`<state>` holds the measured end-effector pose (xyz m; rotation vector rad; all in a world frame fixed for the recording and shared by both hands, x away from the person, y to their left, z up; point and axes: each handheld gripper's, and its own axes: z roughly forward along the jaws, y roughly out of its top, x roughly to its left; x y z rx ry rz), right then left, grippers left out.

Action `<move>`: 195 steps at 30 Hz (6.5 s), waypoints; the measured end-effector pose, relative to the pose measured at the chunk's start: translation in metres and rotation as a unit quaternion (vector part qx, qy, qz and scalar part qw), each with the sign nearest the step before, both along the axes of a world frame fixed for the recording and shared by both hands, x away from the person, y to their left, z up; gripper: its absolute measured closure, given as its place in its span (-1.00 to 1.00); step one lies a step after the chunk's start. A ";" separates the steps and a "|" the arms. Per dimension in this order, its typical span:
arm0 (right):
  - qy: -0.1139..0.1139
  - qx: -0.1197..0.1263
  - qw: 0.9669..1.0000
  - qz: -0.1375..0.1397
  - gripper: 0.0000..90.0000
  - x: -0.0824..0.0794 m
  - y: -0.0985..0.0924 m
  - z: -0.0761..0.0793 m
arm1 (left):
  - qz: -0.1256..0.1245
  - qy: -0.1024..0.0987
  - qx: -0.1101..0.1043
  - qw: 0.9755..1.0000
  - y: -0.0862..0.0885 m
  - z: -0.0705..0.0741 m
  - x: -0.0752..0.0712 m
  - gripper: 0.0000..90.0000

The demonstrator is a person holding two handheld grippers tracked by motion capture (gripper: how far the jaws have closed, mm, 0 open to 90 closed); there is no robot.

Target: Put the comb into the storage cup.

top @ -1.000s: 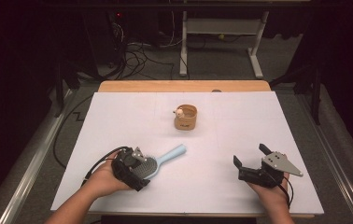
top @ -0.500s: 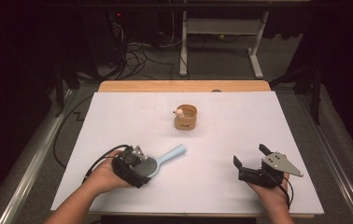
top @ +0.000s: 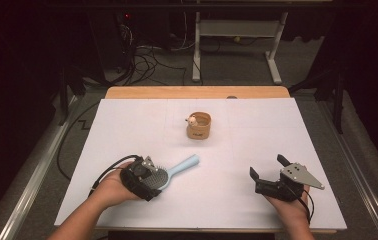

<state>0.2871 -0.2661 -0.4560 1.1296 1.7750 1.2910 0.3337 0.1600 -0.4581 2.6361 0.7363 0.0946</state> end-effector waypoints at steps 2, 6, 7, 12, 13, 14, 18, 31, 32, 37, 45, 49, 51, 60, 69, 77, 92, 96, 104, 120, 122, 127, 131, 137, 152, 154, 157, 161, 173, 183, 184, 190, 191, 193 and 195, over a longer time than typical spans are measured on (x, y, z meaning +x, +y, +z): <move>0.000 -0.001 1.000 0.000 -1.00 0.000 0.000 0.000 | 0.000 -0.001 -0.001 1.000 0.000 0.000 0.000 -0.56; 0.002 0.000 1.000 0.001 -1.00 0.001 0.001 0.000 | 0.000 -0.002 0.006 1.000 -0.002 0.001 -0.001 -0.56; 0.002 0.000 1.000 0.002 -1.00 0.001 0.001 -0.001 | 0.000 -0.003 0.010 1.000 -0.003 0.001 -0.001 -0.56; 0.004 0.003 1.000 0.001 -1.00 0.002 0.002 -0.002 | 0.000 -0.003 0.010 1.000 -0.003 0.002 -0.001 -0.55; 0.005 0.005 1.000 0.002 -1.00 0.002 0.002 -0.002 | 0.000 -0.001 0.010 1.000 -0.003 0.002 0.000 -0.55; 0.006 0.006 1.000 0.002 -1.00 0.003 0.002 -0.002 | 0.000 0.000 0.010 1.000 -0.003 0.002 0.000 -0.55; 0.007 0.005 1.000 0.003 -1.00 0.003 0.003 -0.003 | 0.000 -0.001 0.011 1.000 -0.003 0.002 0.000 -0.55; 0.006 0.001 1.000 0.004 -1.00 0.004 0.005 -0.002 | 0.003 -0.007 0.017 1.000 -0.006 0.005 0.000 -0.55; 0.005 0.001 1.000 0.004 -1.00 0.004 0.005 -0.002 | 0.006 -0.007 0.015 1.000 -0.006 0.005 0.000 -0.55; 0.003 0.001 1.000 0.004 -1.00 0.004 0.005 -0.003 | 0.006 -0.013 0.014 1.000 -0.006 0.006 0.000 -0.55; 0.003 0.001 1.000 0.006 -1.00 0.005 0.007 -0.002 | 0.001 -0.021 0.003 1.000 -0.005 0.010 -0.002 -0.55; 0.004 -0.001 1.000 0.007 -1.00 0.007 0.009 -0.002 | -0.004 -0.022 0.000 1.000 -0.006 0.013 -0.004 -0.55; 0.008 -0.003 1.000 0.007 -1.00 0.010 0.010 -0.002 | -0.005 -0.026 -0.004 1.000 -0.007 0.015 -0.004 -0.55; 0.012 -0.018 1.000 0.012 -0.99 0.028 0.018 0.005 | -0.022 -0.032 -0.014 0.999 -0.013 0.023 -0.005 -0.55; 0.009 -0.039 0.999 0.029 -0.98 0.046 0.043 0.011 | -0.021 -0.039 -0.019 0.999 -0.014 0.033 -0.003 -0.55; -0.002 -0.066 0.997 0.043 -0.98 0.055 0.058 0.014 | -0.025 -0.043 -0.016 0.999 -0.018 0.039 -0.001 -0.55; 0.013 -0.105 0.994 0.031 -0.98 0.044 0.033 -0.003 | -0.037 -0.037 -0.012 0.999 -0.032 0.044 0.003 -0.55; 0.012 -0.129 0.991 0.038 -0.99 0.041 0.032 -0.008 | -0.039 -0.033 -0.002 0.999 -0.038 0.044 0.007 -0.55; 0.004 -0.186 0.981 0.061 -0.99 0.036 0.044 -0.015 | -0.046 -0.032 0.003 0.998 -0.045 0.044 0.007 -0.55; -0.025 -0.280 0.956 0.083 -0.96 0.029 0.060 -0.021 | -0.052 -0.035 0.006 0.998 -0.056 0.045 0.007 -0.55; -0.029 -0.292 0.952 0.085 -0.95 0.029 0.062 -0.022 | -0.052 -0.035 0.006 0.998 -0.057 0.045 0.007 -0.55; -0.037 -0.313 0.945 0.091 -0.93 0.027 0.066 -0.024 | -0.052 -0.035 0.005 0.998 -0.059 0.044 0.007 -0.55; -0.043 -0.337 0.936 0.095 -0.91 0.026 0.068 -0.025 | -0.055 -0.034 0.008 0.998 -0.060 0.044 0.006 -0.55; -0.053 -0.365 0.925 0.094 -0.88 0.024 0.072 -0.026 | -0.057 -0.037 0.008 0.998 -0.061 0.044 0.005 -0.55; -0.081 -0.410 0.903 0.099 -0.73 0.018 0.079 -0.027 | -0.057 -0.038 0.005 0.998 -0.067 0.043 0.005 -0.55; -0.085 -0.415 0.900 0.100 -0.70 0.017 0.080 -0.027 | -0.058 -0.038 0.005 0.998 -0.069 0.043 0.005 -0.55; -0.095 -0.423 0.896 0.099 -0.66 0.016 0.081 -0.027 | -0.059 -0.038 0.005 0.998 -0.071 0.042 0.005 -0.55; -0.106 -0.436 0.888 0.101 -0.63 0.014 0.085 -0.027 | -0.060 -0.036 0.005 0.998 -0.072 0.041 0.005 -0.55; -0.137 -0.480 0.859 0.110 -0.52 0.008 0.098 -0.030 | -0.062 -0.036 0.005 0.997 -0.075 0.040 0.005 -0.55; -0.158 -0.507 0.840 0.113 -0.44 0.005 0.105 -0.032 | -0.062 -0.034 0.006 0.998 -0.077 0.040 0.005 -0.55; -0.161 -0.510 0.837 0.114 -0.44 0.005 0.105 -0.032 | -0.062 -0.034 0.006 0.997 -0.077 0.040 0.005 -0.55; -0.171 -0.527 0.825 0.115 -0.39 0.003 0.111 -0.034 | -0.061 -0.032 0.005 0.998 -0.078 0.039 0.006 -0.55; -0.176 -0.529 0.822 0.118 -0.38 0.003 0.112 -0.035 | -0.061 -0.032 0.006 0.998 -0.078 0.039 0.006 -0.55; -0.180 -0.540 0.814 0.117 -0.34 0.002 0.114 -0.036 | -0.062 -0.032 0.006 0.998 -0.079 0.038 0.005 -0.55; -0.186 -0.547 0.807 0.122 -0.31 0.002 0.116 -0.036 | -0.063 -0.033 0.007 0.997 -0.080 0.038 0.005 -0.55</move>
